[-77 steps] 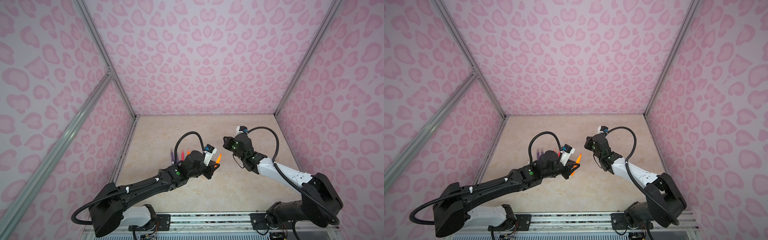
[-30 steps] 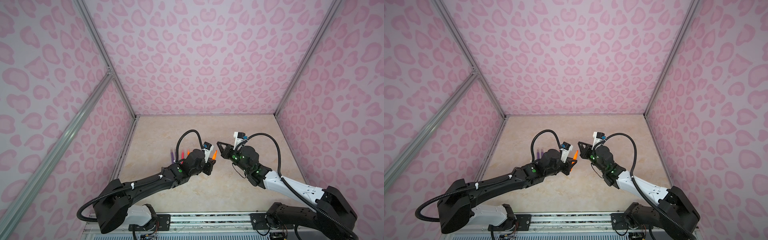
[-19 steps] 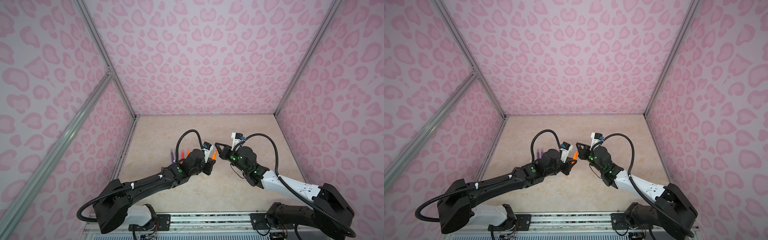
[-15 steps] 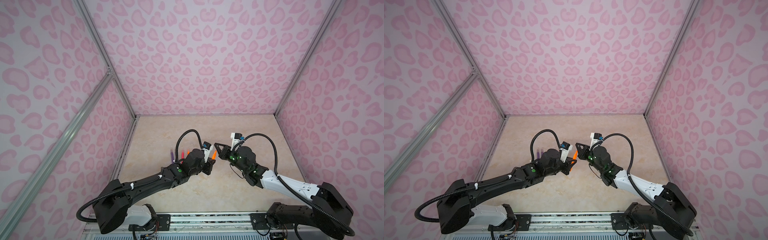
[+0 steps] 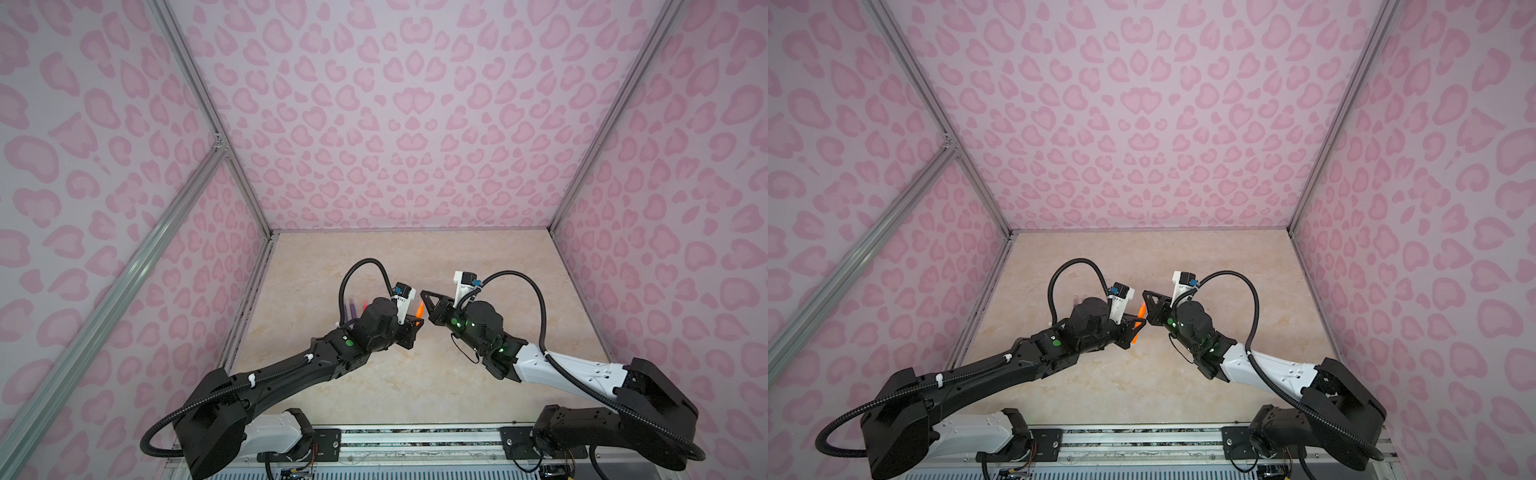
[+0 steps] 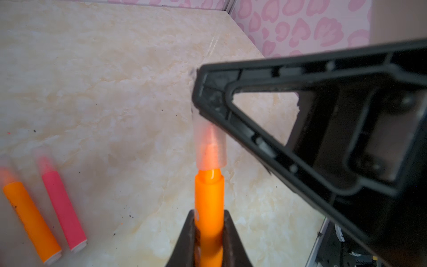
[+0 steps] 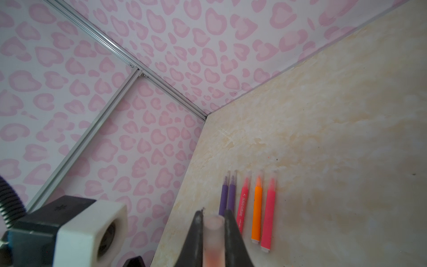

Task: Insert the pens into the pen caps
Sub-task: 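Push the cap down onto the orange highlighter tip with the right gripper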

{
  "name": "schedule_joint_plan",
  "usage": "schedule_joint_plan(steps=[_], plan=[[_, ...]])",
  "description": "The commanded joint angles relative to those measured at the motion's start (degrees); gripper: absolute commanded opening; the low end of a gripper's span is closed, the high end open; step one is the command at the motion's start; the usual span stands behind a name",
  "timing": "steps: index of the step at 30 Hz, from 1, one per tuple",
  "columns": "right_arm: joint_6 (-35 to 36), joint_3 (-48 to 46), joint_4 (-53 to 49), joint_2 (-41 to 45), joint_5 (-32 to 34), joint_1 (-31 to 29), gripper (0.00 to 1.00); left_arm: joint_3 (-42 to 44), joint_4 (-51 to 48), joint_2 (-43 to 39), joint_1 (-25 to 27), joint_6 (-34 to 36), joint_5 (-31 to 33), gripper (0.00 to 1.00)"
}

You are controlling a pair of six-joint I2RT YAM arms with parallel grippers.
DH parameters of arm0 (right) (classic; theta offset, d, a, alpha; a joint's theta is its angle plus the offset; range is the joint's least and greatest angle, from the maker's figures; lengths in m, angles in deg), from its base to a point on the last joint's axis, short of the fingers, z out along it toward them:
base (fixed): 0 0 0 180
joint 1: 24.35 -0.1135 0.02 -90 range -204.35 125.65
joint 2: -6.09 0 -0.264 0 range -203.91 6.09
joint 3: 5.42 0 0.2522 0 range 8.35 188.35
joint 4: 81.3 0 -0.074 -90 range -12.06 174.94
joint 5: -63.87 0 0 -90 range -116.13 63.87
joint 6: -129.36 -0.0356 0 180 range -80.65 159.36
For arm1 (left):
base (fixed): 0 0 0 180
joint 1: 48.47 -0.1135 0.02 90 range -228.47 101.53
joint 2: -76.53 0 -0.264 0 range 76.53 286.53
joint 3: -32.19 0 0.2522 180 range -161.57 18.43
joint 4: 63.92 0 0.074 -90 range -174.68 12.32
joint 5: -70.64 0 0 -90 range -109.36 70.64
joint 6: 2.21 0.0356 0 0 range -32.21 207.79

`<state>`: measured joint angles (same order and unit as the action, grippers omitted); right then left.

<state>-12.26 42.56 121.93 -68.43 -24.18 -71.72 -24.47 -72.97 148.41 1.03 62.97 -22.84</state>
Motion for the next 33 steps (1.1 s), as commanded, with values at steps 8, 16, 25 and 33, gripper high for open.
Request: schedule_joint_plan(steps=[8,16,25,33], plan=[[-2.7,-5.3,14.3,-1.6,-2.7,-0.9,0.03,3.8,9.1,-5.4,-1.0,-1.2,-3.3,0.03],[-3.0,-6.2,23.9,-4.8,-8.3,-0.8,0.03,6.0,11.9,-8.5,-1.9,-2.3,-6.3,0.03],[-2.0,-5.9,25.8,-5.7,-9.7,-2.0,0.06,6.9,12.6,-11.4,-2.5,-2.0,-7.9,0.03],[0.0,-4.6,21.3,-4.4,-8.4,-2.8,0.33,6.4,11.3,-10.7,-2.5,-0.5,-7.3,0.03]])
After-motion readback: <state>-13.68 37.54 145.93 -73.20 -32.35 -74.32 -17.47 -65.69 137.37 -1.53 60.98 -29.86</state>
